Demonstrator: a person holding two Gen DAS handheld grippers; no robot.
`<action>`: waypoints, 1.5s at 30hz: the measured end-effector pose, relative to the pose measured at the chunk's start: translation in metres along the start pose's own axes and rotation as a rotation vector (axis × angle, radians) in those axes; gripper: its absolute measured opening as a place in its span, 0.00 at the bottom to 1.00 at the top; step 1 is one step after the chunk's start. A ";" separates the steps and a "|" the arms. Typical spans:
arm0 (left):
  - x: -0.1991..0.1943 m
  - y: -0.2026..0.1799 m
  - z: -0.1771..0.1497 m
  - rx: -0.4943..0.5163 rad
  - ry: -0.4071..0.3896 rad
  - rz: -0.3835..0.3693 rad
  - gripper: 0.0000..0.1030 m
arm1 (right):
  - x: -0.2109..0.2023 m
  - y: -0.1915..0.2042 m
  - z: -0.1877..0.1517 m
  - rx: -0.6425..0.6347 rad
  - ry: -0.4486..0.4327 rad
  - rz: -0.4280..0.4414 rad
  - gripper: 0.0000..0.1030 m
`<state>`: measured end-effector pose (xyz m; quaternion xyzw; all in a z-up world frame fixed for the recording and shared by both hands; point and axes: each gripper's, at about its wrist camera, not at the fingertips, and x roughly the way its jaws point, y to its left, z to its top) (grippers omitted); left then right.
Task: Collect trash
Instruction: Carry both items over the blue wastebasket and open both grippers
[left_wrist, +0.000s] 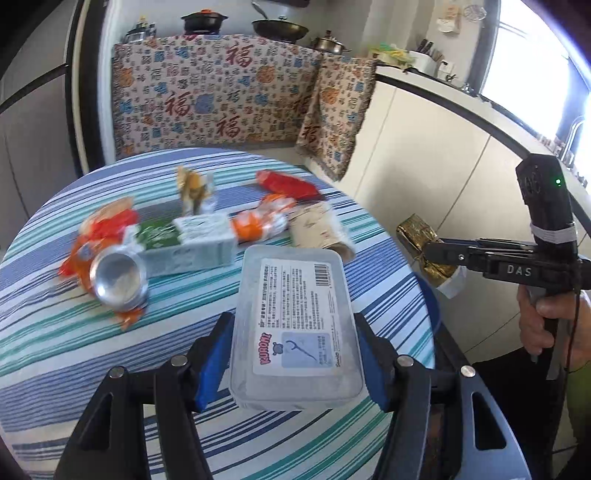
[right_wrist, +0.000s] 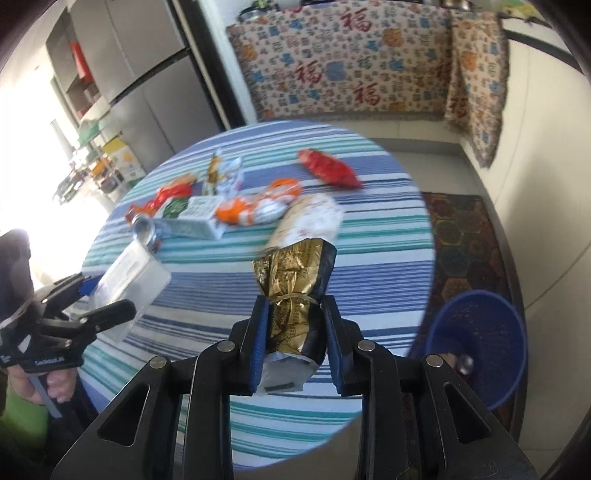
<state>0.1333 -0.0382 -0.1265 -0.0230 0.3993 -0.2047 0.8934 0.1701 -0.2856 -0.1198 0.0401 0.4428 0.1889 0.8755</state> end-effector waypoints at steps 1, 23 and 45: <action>0.007 -0.015 0.010 0.014 -0.002 -0.019 0.62 | -0.008 -0.020 0.001 0.030 -0.014 -0.022 0.28; 0.237 -0.258 0.081 0.148 0.160 -0.205 0.62 | -0.024 -0.266 -0.024 0.341 -0.069 -0.285 0.28; 0.318 -0.264 0.079 0.151 0.248 -0.215 0.68 | -0.027 -0.291 -0.017 0.431 -0.119 -0.264 0.52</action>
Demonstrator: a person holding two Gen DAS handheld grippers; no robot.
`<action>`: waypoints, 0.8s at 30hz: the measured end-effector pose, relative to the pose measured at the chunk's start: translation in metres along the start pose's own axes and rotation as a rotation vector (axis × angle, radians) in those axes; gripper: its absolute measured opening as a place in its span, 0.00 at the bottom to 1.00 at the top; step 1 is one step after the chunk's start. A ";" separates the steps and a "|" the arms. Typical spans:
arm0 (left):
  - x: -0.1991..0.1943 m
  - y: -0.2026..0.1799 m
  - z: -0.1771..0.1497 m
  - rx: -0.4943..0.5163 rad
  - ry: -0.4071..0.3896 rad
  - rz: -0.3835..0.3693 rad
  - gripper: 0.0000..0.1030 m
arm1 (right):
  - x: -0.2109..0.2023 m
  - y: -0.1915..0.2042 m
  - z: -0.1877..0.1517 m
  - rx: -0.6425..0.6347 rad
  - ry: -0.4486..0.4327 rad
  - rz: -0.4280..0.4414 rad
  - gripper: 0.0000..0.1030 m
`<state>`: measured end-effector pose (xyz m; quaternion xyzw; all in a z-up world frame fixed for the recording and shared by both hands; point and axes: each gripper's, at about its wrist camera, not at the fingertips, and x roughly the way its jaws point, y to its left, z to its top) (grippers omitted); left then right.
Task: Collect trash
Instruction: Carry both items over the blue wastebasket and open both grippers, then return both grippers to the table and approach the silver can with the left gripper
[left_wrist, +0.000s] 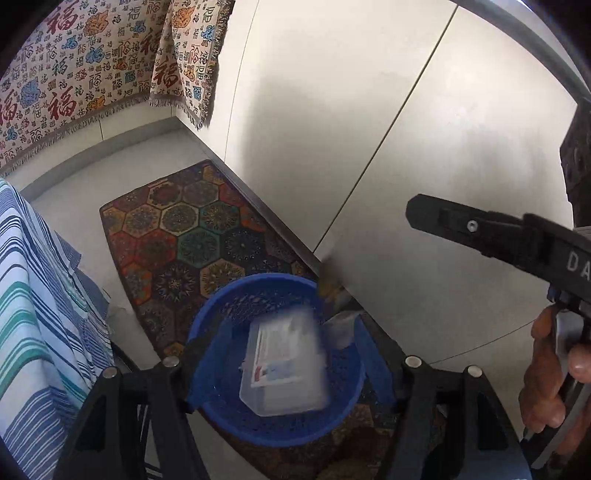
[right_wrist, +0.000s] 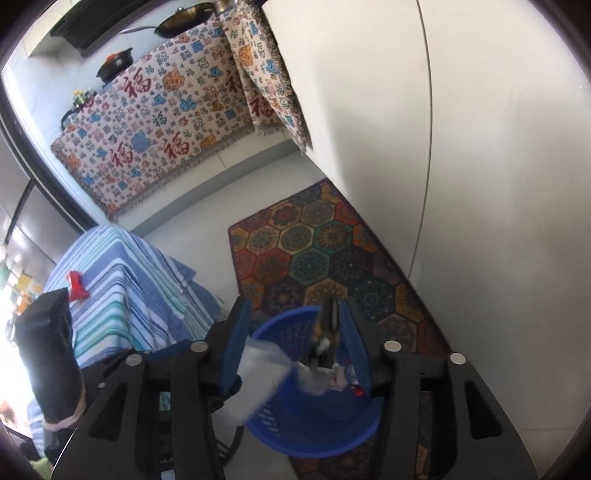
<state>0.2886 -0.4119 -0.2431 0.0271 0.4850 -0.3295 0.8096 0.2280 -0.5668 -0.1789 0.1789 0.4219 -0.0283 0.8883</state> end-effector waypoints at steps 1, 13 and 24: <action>0.000 0.001 0.000 -0.007 -0.004 0.003 0.68 | -0.001 0.000 0.000 -0.001 -0.006 -0.002 0.52; -0.073 0.017 -0.032 -0.041 -0.101 0.022 0.68 | -0.012 0.016 0.002 -0.069 -0.071 -0.065 0.74; -0.176 0.059 -0.126 -0.037 -0.133 0.168 0.68 | -0.021 0.096 -0.024 -0.235 -0.135 -0.019 0.77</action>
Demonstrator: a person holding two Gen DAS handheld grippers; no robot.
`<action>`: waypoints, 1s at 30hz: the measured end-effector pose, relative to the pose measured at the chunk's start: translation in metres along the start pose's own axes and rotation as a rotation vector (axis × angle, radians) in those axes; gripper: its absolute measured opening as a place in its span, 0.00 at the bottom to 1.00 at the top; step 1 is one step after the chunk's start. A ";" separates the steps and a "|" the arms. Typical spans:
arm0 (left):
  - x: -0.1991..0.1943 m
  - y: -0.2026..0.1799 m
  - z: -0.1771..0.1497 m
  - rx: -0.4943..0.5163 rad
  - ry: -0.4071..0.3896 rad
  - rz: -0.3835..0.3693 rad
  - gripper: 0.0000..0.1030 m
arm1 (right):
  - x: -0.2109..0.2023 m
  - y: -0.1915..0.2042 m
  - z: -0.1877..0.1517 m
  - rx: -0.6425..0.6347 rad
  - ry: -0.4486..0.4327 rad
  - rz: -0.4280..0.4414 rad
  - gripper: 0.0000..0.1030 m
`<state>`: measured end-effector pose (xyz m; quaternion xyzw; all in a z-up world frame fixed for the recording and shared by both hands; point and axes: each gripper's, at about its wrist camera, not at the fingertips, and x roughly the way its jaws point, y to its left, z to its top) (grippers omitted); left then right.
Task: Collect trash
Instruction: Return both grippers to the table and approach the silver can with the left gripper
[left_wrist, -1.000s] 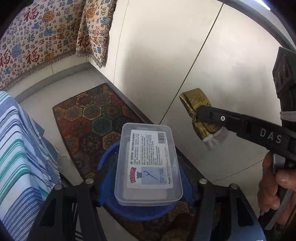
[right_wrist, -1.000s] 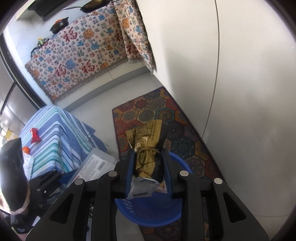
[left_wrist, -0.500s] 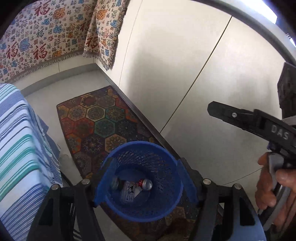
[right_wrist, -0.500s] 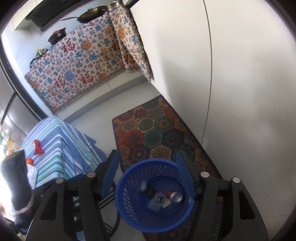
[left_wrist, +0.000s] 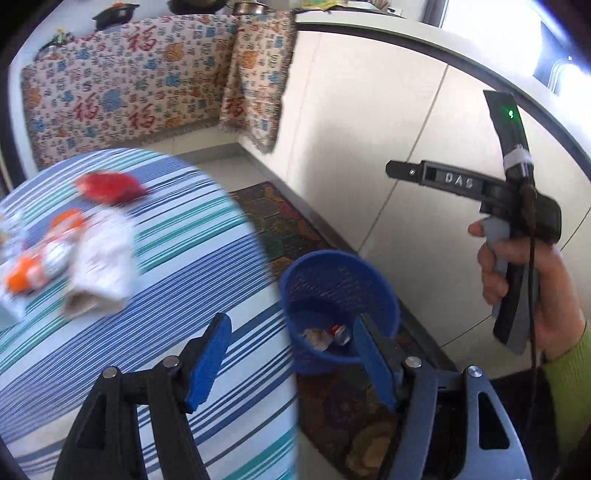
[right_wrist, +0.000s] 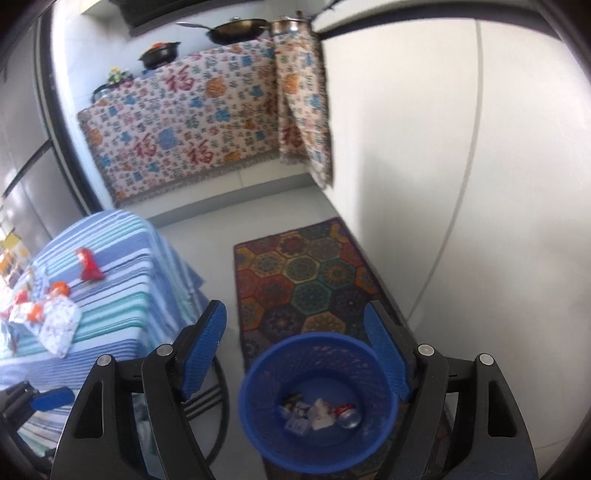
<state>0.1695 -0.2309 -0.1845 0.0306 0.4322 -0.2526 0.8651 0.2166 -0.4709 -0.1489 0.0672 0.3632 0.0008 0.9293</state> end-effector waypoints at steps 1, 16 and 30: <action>-0.009 0.010 -0.007 -0.008 0.002 0.028 0.68 | -0.001 0.013 -0.003 -0.020 0.001 0.022 0.77; -0.107 0.180 -0.094 -0.251 0.012 0.335 0.68 | -0.014 0.244 -0.097 -0.309 0.171 0.343 0.78; -0.131 0.212 -0.121 -0.266 -0.017 0.437 0.75 | 0.012 0.320 -0.120 -0.461 0.219 0.312 0.89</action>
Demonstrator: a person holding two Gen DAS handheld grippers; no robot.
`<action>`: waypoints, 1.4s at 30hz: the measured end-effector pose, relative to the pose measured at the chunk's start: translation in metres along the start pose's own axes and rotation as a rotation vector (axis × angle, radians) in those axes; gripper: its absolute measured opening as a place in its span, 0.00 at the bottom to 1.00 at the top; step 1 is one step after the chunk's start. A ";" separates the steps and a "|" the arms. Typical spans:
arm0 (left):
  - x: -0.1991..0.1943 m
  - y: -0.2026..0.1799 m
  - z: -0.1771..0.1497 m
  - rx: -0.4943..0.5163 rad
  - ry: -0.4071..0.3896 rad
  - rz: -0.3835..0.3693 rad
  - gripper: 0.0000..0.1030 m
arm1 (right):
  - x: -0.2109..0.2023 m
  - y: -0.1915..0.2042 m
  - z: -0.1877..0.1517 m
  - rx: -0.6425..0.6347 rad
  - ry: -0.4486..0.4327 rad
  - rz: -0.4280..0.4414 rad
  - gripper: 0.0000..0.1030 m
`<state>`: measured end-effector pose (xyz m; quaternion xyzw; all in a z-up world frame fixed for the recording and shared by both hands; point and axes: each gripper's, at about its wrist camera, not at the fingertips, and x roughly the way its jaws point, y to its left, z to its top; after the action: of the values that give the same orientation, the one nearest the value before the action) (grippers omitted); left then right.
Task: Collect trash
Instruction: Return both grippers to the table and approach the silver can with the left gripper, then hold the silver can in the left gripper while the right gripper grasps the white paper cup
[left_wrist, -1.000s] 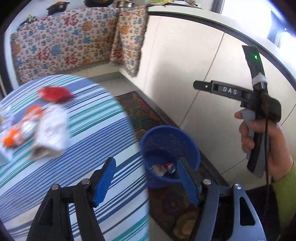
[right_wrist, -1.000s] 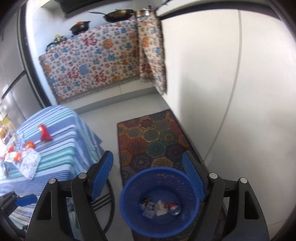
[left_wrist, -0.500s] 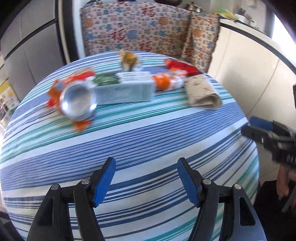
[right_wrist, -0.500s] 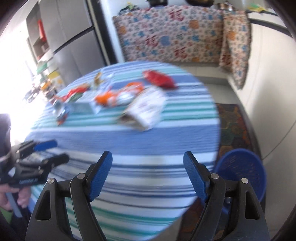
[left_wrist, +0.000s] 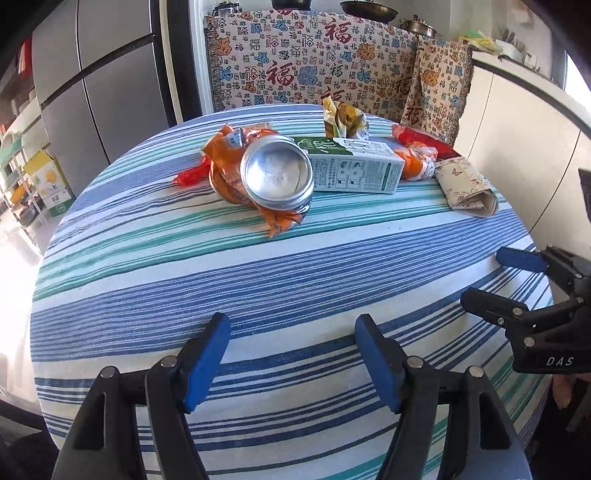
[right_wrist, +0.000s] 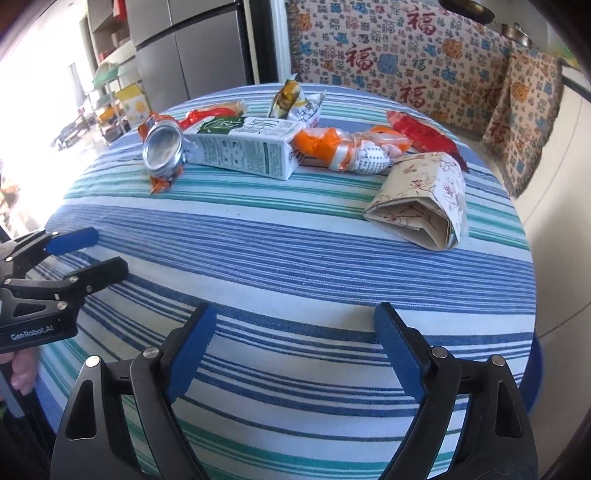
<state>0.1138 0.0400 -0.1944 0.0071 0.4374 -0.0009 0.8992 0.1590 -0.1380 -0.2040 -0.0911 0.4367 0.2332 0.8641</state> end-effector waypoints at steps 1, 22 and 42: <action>0.002 -0.002 0.002 0.002 0.003 -0.002 0.77 | 0.000 0.000 0.000 -0.005 -0.001 -0.003 0.90; 0.035 0.010 0.078 -0.024 -0.079 0.104 0.60 | -0.004 -0.008 -0.008 -0.005 -0.032 0.035 0.97; -0.005 0.029 0.023 -0.044 -0.130 -0.110 0.60 | -0.004 -0.130 0.045 0.418 -0.061 0.067 0.95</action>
<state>0.1290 0.0686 -0.1764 -0.0366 0.3779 -0.0411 0.9242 0.2517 -0.2366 -0.1795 0.1117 0.4519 0.1688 0.8688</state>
